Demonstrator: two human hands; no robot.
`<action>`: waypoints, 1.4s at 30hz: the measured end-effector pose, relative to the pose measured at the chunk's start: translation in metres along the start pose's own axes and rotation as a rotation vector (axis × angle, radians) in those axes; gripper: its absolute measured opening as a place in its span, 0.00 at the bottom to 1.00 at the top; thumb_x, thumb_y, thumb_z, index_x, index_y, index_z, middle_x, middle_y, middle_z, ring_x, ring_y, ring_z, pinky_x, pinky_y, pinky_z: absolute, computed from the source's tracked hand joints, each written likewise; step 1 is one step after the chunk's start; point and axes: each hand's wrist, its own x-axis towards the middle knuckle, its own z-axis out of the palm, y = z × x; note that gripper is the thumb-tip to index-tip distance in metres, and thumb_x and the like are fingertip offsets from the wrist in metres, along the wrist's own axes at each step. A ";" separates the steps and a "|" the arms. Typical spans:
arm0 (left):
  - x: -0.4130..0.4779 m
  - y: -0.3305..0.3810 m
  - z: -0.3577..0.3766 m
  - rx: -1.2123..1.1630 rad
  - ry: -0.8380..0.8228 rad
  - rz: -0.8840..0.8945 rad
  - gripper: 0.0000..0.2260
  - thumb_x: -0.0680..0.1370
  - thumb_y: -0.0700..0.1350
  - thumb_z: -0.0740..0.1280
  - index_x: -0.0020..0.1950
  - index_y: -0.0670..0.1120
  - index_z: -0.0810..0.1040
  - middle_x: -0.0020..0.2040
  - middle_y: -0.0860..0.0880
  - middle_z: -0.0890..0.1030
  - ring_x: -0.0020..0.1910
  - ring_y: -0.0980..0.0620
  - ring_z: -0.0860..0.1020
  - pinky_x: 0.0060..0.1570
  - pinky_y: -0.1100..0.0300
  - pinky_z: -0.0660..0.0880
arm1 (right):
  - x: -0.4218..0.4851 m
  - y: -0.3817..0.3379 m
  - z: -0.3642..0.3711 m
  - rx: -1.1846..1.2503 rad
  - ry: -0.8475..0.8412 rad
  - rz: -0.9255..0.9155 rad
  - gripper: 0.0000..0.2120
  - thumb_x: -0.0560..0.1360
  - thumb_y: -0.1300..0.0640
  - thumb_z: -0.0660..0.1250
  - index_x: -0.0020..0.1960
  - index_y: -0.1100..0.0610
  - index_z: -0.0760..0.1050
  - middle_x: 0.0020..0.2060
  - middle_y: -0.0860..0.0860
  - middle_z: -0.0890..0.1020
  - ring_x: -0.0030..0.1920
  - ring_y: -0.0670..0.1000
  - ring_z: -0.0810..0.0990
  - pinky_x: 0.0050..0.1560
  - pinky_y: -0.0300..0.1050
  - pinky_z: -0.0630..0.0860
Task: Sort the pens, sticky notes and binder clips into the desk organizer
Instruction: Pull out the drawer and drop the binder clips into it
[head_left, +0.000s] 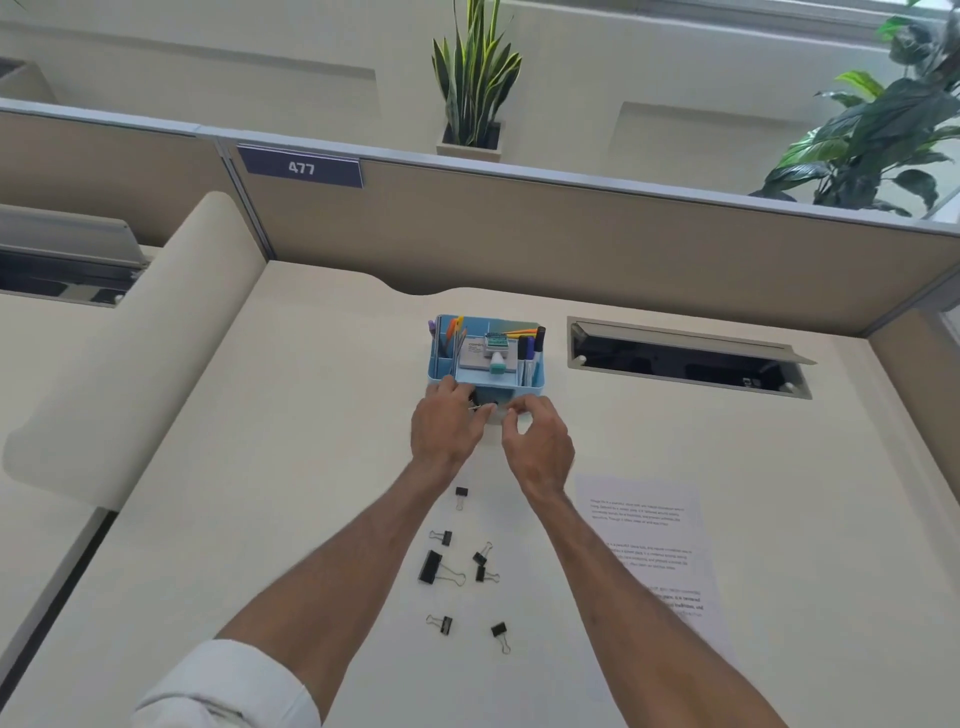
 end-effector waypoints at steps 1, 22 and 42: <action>0.004 0.003 0.002 0.067 -0.010 -0.008 0.21 0.83 0.61 0.69 0.67 0.47 0.82 0.64 0.48 0.80 0.65 0.47 0.77 0.63 0.50 0.79 | 0.001 0.001 -0.002 -0.001 -0.001 -0.001 0.05 0.82 0.54 0.70 0.57 0.51 0.82 0.55 0.45 0.85 0.53 0.46 0.83 0.44 0.36 0.74; -0.034 -0.034 -0.008 0.050 0.081 -0.112 0.17 0.88 0.53 0.61 0.69 0.48 0.82 0.64 0.48 0.81 0.62 0.46 0.79 0.63 0.50 0.76 | -0.025 0.021 -0.002 -0.004 -0.131 -0.059 0.04 0.81 0.57 0.69 0.53 0.51 0.83 0.52 0.43 0.85 0.45 0.44 0.81 0.40 0.33 0.71; -0.223 -0.150 -0.031 0.003 -0.083 -0.327 0.19 0.88 0.41 0.56 0.78 0.50 0.74 0.74 0.53 0.75 0.76 0.49 0.70 0.73 0.52 0.69 | -0.123 0.013 0.022 -0.387 -0.912 -0.537 0.20 0.81 0.61 0.65 0.70 0.45 0.75 0.67 0.40 0.72 0.50 0.51 0.82 0.49 0.47 0.78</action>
